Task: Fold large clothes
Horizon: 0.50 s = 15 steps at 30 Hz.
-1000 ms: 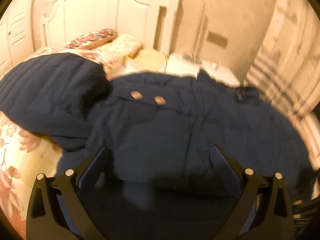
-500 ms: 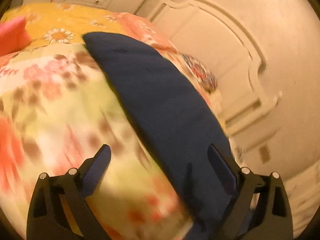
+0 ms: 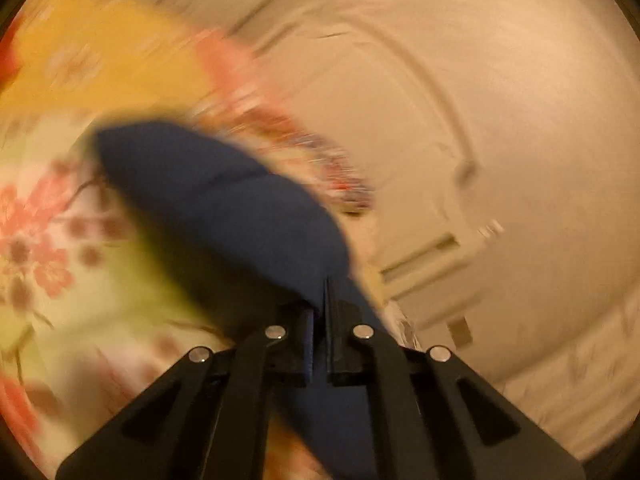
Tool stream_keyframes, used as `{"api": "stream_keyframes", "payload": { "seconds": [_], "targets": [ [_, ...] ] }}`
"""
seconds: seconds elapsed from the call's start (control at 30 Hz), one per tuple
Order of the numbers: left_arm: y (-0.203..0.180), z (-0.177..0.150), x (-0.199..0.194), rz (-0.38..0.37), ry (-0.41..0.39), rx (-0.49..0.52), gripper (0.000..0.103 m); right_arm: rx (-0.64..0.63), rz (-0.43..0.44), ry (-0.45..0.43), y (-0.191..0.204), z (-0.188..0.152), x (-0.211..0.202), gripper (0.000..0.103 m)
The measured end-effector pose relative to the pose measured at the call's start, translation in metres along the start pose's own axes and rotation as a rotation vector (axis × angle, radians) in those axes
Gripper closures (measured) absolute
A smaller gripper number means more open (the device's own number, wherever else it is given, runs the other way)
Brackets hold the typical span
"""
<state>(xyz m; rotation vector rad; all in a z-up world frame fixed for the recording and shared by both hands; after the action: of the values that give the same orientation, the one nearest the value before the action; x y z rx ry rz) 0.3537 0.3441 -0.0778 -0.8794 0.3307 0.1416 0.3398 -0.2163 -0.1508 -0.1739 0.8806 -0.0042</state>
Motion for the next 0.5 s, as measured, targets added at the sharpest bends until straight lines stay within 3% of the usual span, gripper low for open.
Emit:
{"api": "stream_keyframes", "payload": {
  "seconds": [0.13,0.2,0.27,0.33,0.4,0.47,0.5],
  "targets": [
    [-0.112,-0.056,-0.02,-0.163,0.05,0.354,0.1,0.074,0.02,-0.059,-0.012,0.001,-0.01,0.006],
    [-0.161,-0.099,-0.024,-0.231,0.112,0.525,0.099,0.149,0.027,-0.11,-0.025,0.0,-0.018,0.006],
    [-0.212,-0.166,-0.022,-0.297,0.209,0.728,0.099,0.235,0.037,-0.14,-0.042,-0.001,-0.022,0.006],
    [-0.24,-0.226,-0.02,-0.308,0.268,0.896,0.098,0.33,0.062,-0.155,-0.06,-0.002,-0.024,0.006],
    [-0.254,-0.287,-0.012,-0.271,0.311,1.062,0.095,0.423,0.084,-0.17,-0.078,-0.006,-0.024,0.006],
    [-0.251,-0.351,0.01,-0.219,0.455,1.172,0.088,0.522,0.109,-0.187,-0.098,-0.012,-0.025,0.006],
    [-0.243,-0.374,0.021,-0.186,0.518,1.206,0.078,0.57,0.124,-0.189,-0.107,-0.015,-0.024,0.006]
  ]
}}
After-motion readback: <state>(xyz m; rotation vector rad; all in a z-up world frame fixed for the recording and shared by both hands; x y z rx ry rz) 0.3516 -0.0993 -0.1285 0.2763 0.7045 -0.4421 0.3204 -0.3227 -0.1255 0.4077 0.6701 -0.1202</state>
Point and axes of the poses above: each gripper's, at about its wrist camera, not at the fingertips, and x roughly the way its jaws point, y to its left, z to its top, the point moved 1 cm from there along x, roughly the way its jaws point, and after that the axes turned 4 degrees about -z, right-handed, at the moved point
